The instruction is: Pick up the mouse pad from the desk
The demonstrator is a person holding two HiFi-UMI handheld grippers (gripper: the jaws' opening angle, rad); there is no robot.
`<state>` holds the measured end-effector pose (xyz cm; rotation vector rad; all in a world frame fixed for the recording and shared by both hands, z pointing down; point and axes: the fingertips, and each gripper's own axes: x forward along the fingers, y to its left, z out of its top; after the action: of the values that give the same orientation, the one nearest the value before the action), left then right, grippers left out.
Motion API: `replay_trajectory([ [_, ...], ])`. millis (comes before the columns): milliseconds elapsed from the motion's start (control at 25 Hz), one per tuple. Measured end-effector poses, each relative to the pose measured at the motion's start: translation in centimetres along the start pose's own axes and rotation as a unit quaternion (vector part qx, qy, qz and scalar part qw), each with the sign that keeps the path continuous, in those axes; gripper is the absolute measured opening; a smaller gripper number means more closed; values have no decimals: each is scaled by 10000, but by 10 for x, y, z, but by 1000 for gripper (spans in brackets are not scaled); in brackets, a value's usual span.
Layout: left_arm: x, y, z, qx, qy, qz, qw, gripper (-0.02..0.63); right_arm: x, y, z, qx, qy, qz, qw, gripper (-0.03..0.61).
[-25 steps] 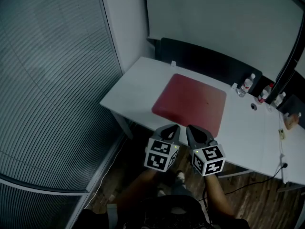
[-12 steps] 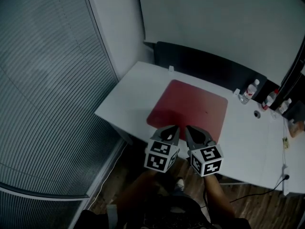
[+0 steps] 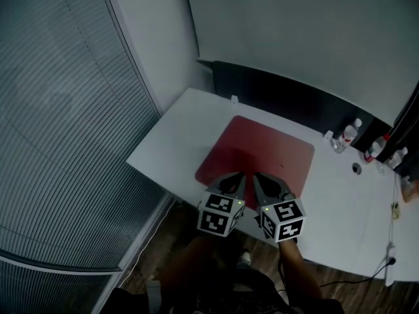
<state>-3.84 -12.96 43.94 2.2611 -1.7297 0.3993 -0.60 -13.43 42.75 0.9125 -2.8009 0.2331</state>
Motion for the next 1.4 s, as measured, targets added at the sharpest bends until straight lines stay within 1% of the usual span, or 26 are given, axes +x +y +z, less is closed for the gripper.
replay_trajectory([
  [320, 31, -10, 10, 92, 68, 199, 9997, 6, -2, -37, 0, 72, -21, 92, 9999, 2],
  [560, 43, -10, 7, 157, 171, 251, 9994, 6, -3, -52, -4, 115, -11, 18, 9999, 2],
  [680, 50, -10, 7, 182, 200, 215, 9994, 6, -4, -59, -7, 173, 10, -51, 9998, 2],
  [840, 60, -5, 6, 209, 247, 106, 9994, 6, -2, -71, -12, 232, 54, -260, 9994, 2],
  [1080, 82, 10, 4, 273, 306, -210, 9989, 6, 9, -91, -19, 358, 133, -707, 9968, 2],
  [1400, 108, 44, -2, 281, 433, -603, 9968, 6, 21, -109, -36, 617, 313, -1358, 9883, 2],
])
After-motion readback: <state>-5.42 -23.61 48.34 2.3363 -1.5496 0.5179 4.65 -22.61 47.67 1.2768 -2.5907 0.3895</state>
